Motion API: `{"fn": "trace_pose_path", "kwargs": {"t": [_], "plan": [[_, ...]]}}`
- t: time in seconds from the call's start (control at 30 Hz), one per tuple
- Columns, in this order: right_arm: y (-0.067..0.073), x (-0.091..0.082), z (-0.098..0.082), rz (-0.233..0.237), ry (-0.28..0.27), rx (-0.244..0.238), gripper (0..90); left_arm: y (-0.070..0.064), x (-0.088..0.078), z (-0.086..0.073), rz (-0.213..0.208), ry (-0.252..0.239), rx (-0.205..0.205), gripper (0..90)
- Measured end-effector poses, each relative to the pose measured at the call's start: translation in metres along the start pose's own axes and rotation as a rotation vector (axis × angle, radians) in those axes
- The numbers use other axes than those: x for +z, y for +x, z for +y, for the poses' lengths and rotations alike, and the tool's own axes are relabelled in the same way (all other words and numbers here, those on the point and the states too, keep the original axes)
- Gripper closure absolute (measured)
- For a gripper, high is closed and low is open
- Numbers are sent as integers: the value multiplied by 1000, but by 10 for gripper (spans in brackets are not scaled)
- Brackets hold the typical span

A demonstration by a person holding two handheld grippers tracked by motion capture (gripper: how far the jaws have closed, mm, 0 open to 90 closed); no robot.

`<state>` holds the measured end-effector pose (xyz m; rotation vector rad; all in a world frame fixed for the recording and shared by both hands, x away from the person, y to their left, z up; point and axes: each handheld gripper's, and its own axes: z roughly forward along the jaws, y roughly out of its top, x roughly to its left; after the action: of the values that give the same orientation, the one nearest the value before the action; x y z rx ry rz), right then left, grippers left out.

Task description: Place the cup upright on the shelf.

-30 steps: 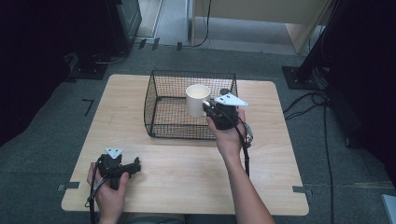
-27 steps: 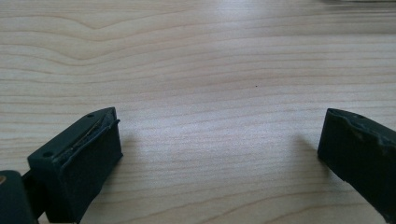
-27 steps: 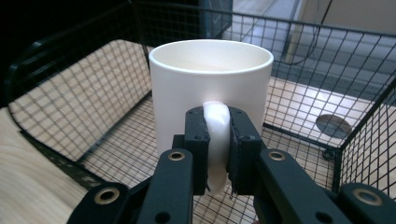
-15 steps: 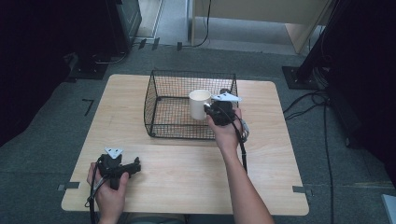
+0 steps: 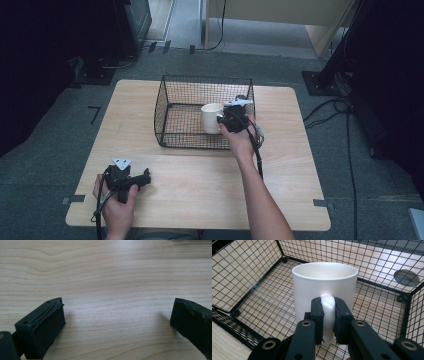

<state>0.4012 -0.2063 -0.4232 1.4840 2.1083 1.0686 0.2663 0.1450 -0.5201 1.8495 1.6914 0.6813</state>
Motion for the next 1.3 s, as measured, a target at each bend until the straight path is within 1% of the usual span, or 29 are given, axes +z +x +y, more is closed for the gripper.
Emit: {"fn": "trace_pose_path", "kwargs": {"t": [0.07, 0.23, 0.3, 0.37, 0.47, 0.57, 0.63, 0.7, 0.8, 0.83, 0.9, 1.0, 1.03, 1.07, 1.2, 1.3], "plan": [[-1, 0, 0, 4, 3, 7, 806, 0, 0, 0, 0, 0, 0, 0], [-1, -1, 0, 20, 16, 2, 802, 0, 0, 0, 0, 0, 0, 0], [-2, -2, -1, 27, 20, 21, 797, 0, 0, 0, 0, 0, 0, 0], [-2, -2, -1, 29, 20, 23, 795, 0, 0, 0, 0, 0, 0, 0], [-1, -3, -1, 40, 14, 14, 758, 0, 0, 0, 0, 0, 0, 0], [0, -6, -1, 37, 8, 2, 761, 0, 0, 0, 0, 0, 0, 0], [1, -8, 0, 35, -2, 5, 777, 0, 0, 0, 0, 0, 0, 0], [1, -9, 0, 28, 5, -5, 794, 0, 0, 0, 0, 0, 0, 0], [0, -8, 0, 20, 14, -7, 798, 0, 0, 0, 0, -1, 0, 0], [-1, -8, 1, 22, 10, 0, 799, 0, 0, 0, 0, 0, 0, 0], [-1, -8, 2, 23, 19, -5, 803, 0, 0, 0, 0, 0, 0, 0], [-1, -5, 1, 28, 40, -17, 799, 0, 0, 0, 0, -1, 0, 0], [-2, -3, 1, 19, 56, -17, 798, 0, 0, 0, 0, -1, 0, 0], [-3, -3, 0, 19, 59, -15, 795, 0, 0, 0, 0, -1, 0, 0], [-4, -3, 0, 25, 62, -10, 781, 0, 0, 0, 0, -1, 0, 0], [-4, -5, 0, 31, 47, -3, 759, 0, 0, 0, 0, -1, 0, 0]]}}
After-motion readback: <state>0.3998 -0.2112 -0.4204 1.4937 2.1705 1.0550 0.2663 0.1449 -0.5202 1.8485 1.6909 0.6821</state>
